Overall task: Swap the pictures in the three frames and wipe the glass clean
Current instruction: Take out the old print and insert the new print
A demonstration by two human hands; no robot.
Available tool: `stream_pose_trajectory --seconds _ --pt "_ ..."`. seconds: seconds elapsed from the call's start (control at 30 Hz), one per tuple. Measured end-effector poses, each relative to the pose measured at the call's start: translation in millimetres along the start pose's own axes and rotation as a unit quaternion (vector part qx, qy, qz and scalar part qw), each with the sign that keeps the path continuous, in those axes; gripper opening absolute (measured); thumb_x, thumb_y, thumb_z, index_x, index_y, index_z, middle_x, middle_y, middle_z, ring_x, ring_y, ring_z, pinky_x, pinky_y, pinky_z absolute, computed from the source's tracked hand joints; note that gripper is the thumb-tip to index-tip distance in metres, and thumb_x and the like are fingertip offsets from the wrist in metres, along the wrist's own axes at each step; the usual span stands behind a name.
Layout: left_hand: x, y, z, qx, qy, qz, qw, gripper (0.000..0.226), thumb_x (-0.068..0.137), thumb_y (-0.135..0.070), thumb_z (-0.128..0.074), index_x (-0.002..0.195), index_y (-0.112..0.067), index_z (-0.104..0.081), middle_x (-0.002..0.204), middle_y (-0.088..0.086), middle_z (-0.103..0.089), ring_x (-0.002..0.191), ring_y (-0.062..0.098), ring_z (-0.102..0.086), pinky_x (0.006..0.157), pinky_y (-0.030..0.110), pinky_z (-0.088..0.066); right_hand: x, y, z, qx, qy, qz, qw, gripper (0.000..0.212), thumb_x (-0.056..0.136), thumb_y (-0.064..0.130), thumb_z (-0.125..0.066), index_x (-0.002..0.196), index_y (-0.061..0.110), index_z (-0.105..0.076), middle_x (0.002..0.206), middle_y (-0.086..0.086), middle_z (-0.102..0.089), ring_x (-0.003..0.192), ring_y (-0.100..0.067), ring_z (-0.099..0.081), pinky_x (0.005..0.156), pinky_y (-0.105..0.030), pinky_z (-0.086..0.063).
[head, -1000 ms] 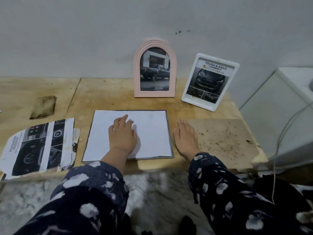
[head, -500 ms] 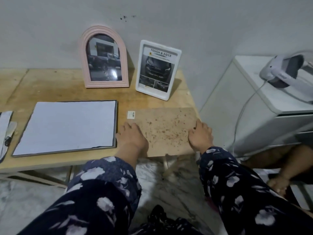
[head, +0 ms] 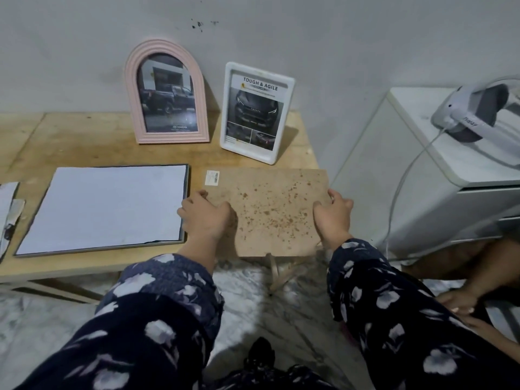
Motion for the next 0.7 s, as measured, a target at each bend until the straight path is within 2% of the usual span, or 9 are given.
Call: stream_pose_trajectory --seconds 0.07,0.1,0.27,0.33,0.47,0.6,0.7 --pt "4.2 -1.7 11.7 -0.005 -0.024 -0.014 1.0 0.06 0.084 -0.039 -0.061 0.136 -0.019 -0.04 0.138 0.011 -0.038 0.129 0.031 -0.031 0.101 0.05 -0.037 -2.2 11.2 -5.6 0.017 0.003 0.011 1.0 0.052 0.091 0.027 -0.051 0.141 0.019 -0.041 0.129 -0.003 -0.029 0.092 -0.024 -0.053 0.095 -0.033 -0.045" --pt "6.5 -2.5 17.3 -0.006 -0.033 -0.017 0.999 0.06 0.084 -0.04 -0.06 0.137 -0.019 -0.04 0.138 0.01 -0.039 0.129 0.031 -0.032 0.101 0.049 -0.037 -3.0 16.3 -7.6 0.011 0.002 0.014 1.0 0.051 0.091 0.028 -0.052 0.141 0.019 -0.042 0.128 -0.003 -0.029 0.09 -0.023 -0.053 0.094 -0.033 -0.045" --pt "26.7 19.0 73.8 -0.017 -0.085 -0.012 0.996 0.049 0.09 -0.037 -0.053 0.136 -0.018 -0.047 0.137 0.01 -0.041 0.129 0.03 -0.033 0.102 0.047 -0.038 -19.2 64.2 -41.1 -0.014 0.021 0.054 0.998 0.051 0.09 0.029 -0.054 0.139 0.021 -0.043 0.131 -0.005 -0.027 0.115 -0.03 -0.048 0.1 -0.033 -0.039" --pt "35.2 34.8 97.4 -0.017 -0.098 -0.011 0.995 0.046 0.09 -0.035 -0.053 0.133 -0.019 -0.05 0.135 0.01 -0.041 0.129 0.03 -0.033 0.101 0.046 -0.038 -29.2 85.1 -59.8 -0.02 0.031 0.07 0.997 0.051 0.091 0.029 -0.053 0.14 0.021 -0.042 0.129 -0.004 -0.027 0.115 -0.031 -0.048 0.101 -0.033 -0.038" --pt "52.9 67.4 140.3 -0.006 -0.107 -0.003 0.994 0.044 0.089 -0.034 -0.052 0.13 -0.021 -0.052 0.134 0.009 -0.041 0.127 0.029 -0.033 0.1 0.046 -0.039 -54.3 119.3 -101.8 -0.02 0.048 0.088 0.995 0.051 0.093 0.028 -0.052 0.141 0.021 -0.041 0.129 -0.005 -0.028 0.105 -0.028 -0.053 0.094 -0.029 -0.04" --pt "73.7 112.0 188.4 0.003 -0.103 0.018 0.995 0.046 0.084 -0.032 -0.056 0.129 -0.022 -0.052 0.134 0.01 -0.039 0.129 0.031 -0.031 0.102 0.049 -0.037 -89.1 147.5 -159.1 -0.029 0.068 0.096 0.993 0.051 0.093 0.031 -0.053 0.142 0.022 -0.041 0.132 -0.007 -0.028 0.115 -0.033 -0.049 0.099 -0.033 -0.04" --pt "94.2 145.7 221.2 -0.011 -0.093 0.024 0.995 0.045 0.083 -0.029 -0.058 0.127 -0.021 -0.055 0.134 0.011 -0.039 0.13 0.032 -0.029 0.104 0.047 -0.036 -114.2 167.8 -200.2 -0.037 0.074 0.098 0.992 0.053 0.092 0.031 -0.055 0.143 0.023 -0.04 0.134 -0.007 -0.026 0.118 -0.031 -0.046 0.098 -0.034 -0.041"
Point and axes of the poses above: each hand's wrist, its own x-axis towards the middle knuckle, its own z-axis out of the back of the hand, y = z × x, the point moved 9 cm from there along x, towards the middle knuckle
